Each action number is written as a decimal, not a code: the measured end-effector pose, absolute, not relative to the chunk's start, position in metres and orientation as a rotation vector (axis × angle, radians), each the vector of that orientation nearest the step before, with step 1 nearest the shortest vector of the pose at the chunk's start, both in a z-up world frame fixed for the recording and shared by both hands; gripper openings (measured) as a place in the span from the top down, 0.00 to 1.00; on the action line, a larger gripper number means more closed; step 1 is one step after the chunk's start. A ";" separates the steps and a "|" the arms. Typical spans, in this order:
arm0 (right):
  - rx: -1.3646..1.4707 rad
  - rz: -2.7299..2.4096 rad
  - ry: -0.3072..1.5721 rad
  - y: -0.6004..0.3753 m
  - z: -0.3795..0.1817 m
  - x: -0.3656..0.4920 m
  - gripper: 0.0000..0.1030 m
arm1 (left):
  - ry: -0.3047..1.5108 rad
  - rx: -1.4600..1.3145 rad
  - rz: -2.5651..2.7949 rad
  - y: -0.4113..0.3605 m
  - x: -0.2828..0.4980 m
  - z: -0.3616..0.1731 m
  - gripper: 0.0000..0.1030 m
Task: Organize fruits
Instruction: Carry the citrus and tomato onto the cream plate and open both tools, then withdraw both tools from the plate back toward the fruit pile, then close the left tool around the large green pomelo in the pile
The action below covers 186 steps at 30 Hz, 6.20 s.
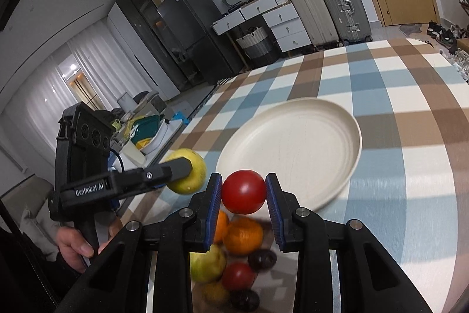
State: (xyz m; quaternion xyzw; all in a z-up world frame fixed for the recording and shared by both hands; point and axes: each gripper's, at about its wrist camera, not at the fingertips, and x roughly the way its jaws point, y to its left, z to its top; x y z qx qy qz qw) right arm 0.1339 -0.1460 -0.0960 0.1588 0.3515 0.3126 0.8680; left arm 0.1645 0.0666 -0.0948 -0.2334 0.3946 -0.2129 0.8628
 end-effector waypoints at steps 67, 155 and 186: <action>0.335 0.564 0.701 -0.161 -0.078 0.198 0.53 | 0.895 -0.367 -0.315 0.044 0.225 -0.083 0.52; 0.233 0.518 0.604 -0.161 -0.071 0.053 0.00 | 0.976 -0.068 -0.445 -0.008 0.072 -0.109 0.54; 0.260 0.513 0.603 -0.169 -0.072 0.055 0.00 | 0.981 -0.103 -0.454 0.002 0.073 -0.110 0.59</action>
